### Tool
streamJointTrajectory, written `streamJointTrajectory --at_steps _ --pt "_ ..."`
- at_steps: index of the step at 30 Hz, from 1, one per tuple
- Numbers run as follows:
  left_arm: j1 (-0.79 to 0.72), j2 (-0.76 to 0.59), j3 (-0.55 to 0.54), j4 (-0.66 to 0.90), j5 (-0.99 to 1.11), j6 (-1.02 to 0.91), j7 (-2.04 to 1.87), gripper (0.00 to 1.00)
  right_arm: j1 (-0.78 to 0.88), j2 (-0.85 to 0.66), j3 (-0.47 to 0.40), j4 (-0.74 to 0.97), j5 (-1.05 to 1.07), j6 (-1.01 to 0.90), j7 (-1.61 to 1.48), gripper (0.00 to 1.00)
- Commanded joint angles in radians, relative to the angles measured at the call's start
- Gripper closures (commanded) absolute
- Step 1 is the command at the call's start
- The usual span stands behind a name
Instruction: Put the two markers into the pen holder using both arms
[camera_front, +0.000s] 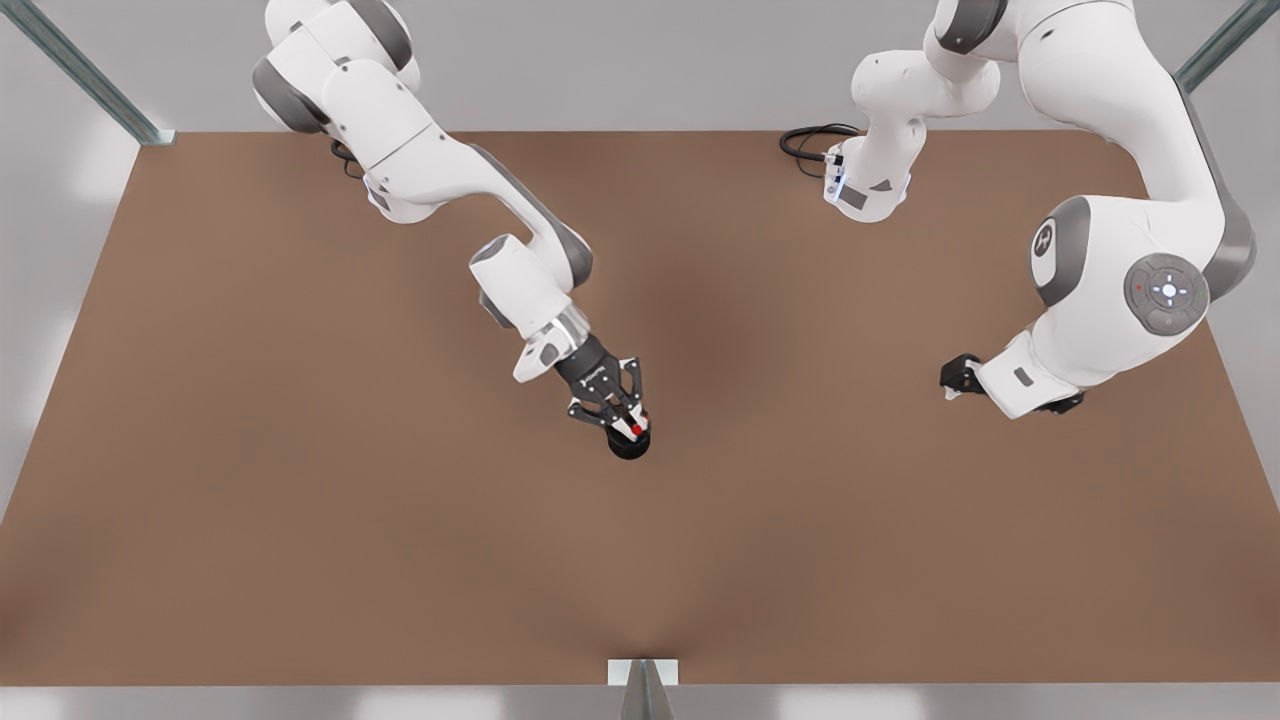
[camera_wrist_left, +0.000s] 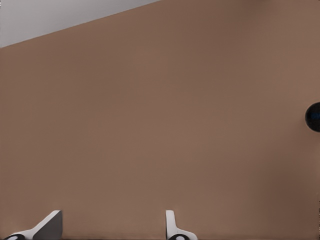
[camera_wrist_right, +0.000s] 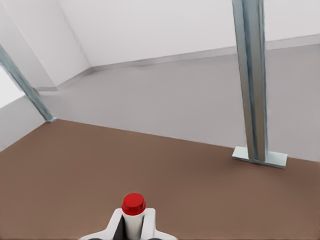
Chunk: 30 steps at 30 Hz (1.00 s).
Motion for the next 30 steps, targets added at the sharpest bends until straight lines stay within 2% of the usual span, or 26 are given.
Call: streamJointTrajectory --at_steps 1,18,19,20,24,25,26,27,29,30 --pt "0.000 -0.001 0.000 0.000 0.001 -0.020 -0.239 0.00 0.003 -0.001 0.000 -0.012 0.001 0.048 -0.135 0.79" --pt "0.002 0.013 0.000 0.000 0.000 -0.016 -0.239 0.00 0.005 0.017 -0.005 -0.159 -0.005 0.109 -0.207 0.77" --pt "0.002 0.011 0.000 0.000 -0.002 -0.016 -0.239 0.00 0.006 0.042 -0.005 -0.147 -0.003 0.109 -0.207 0.70" --pt "0.002 0.013 0.000 0.000 -0.002 -0.016 -0.239 0.00 0.008 0.059 -0.005 -0.130 0.000 0.111 -0.207 0.00" --pt "0.002 0.011 0.000 0.000 -0.002 -0.016 -0.239 0.00 -0.003 0.041 -0.005 -0.111 -0.002 0.087 -0.224 0.00" --pt "0.002 0.011 0.000 0.000 -0.002 -0.016 -0.239 0.00 -0.061 -0.046 -0.002 -0.076 -0.002 -0.104 -0.221 0.00" --pt "0.002 0.013 0.000 0.000 -0.002 -0.016 -0.239 0.00 -0.144 -0.157 0.000 0.005 0.001 -0.406 -0.201 0.00" --pt "0.002 0.013 0.000 0.000 -0.003 -0.016 -0.237 0.00 -0.239 -0.228 0.009 0.155 0.000 -0.790 -0.185 0.00" --pt "0.003 0.011 0.000 0.000 -0.009 -0.016 -0.231 0.00 -0.357 -0.268 0.006 0.289 0.001 -1.212 -0.182 0.00" --pt "0.002 0.011 0.000 0.000 -0.009 -0.016 -0.229 0.00 -0.403 -0.347 -0.054 0.287 0.003 -1.404 -0.191 0.00"
